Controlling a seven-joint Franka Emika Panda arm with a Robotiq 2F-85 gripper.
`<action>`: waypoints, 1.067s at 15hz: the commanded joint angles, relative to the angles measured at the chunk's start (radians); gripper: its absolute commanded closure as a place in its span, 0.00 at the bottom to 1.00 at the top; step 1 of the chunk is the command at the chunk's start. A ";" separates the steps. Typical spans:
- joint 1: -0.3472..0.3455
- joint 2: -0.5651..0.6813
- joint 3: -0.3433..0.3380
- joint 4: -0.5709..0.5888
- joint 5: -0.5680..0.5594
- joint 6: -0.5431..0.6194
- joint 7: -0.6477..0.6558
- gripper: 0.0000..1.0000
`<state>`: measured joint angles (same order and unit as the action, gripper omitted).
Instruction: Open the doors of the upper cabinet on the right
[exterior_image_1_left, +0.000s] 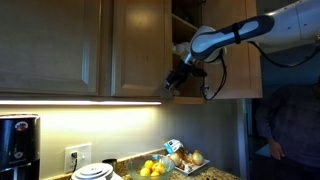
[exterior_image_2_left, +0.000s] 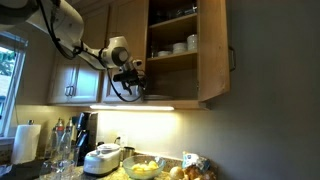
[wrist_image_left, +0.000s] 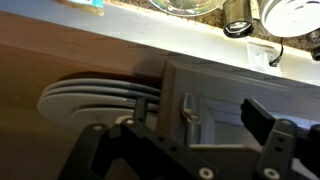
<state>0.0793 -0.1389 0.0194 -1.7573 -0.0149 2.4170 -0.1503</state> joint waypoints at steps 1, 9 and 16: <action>0.003 0.058 0.013 0.106 0.032 -0.024 -0.028 0.33; -0.008 0.035 0.018 0.127 0.010 -0.080 -0.031 0.62; 0.016 -0.028 0.023 0.052 0.044 -0.076 -0.243 0.62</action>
<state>0.0688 -0.0943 0.0245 -1.6580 -0.0093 2.3532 -0.2665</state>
